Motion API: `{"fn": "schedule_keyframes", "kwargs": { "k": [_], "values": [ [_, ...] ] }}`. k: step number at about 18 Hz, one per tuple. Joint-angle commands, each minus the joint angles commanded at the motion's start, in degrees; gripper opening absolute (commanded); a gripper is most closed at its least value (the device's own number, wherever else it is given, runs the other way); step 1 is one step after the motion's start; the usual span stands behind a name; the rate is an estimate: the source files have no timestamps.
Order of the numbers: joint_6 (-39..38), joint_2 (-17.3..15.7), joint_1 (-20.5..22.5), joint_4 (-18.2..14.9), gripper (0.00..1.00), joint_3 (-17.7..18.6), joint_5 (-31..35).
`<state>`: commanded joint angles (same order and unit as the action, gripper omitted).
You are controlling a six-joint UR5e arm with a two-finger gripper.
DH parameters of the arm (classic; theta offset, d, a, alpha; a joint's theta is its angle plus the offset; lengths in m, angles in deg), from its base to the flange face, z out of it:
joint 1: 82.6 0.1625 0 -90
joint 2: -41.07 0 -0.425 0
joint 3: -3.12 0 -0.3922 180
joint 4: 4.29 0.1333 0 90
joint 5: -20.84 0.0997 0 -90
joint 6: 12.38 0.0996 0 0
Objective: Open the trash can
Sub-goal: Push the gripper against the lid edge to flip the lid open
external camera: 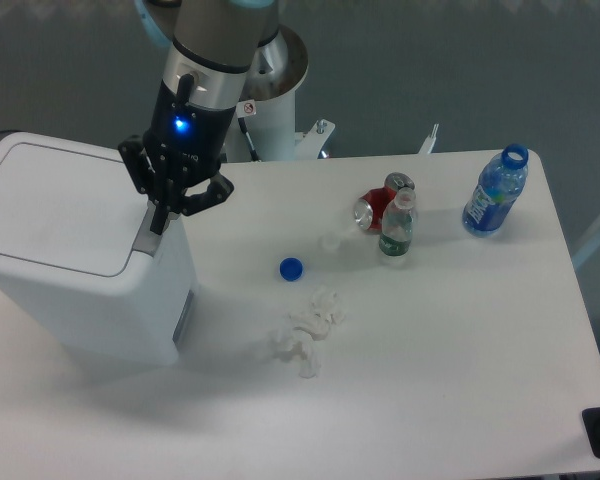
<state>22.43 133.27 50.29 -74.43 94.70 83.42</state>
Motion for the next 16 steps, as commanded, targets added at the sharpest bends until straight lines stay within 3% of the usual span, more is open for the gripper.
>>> {"fn": "schedule_keyframes", "kwargs": {
  "k": [16],
  "values": [
    [0.3,-0.3,-0.3,0.1,0.0,0.7,0.0]
  ]
}}
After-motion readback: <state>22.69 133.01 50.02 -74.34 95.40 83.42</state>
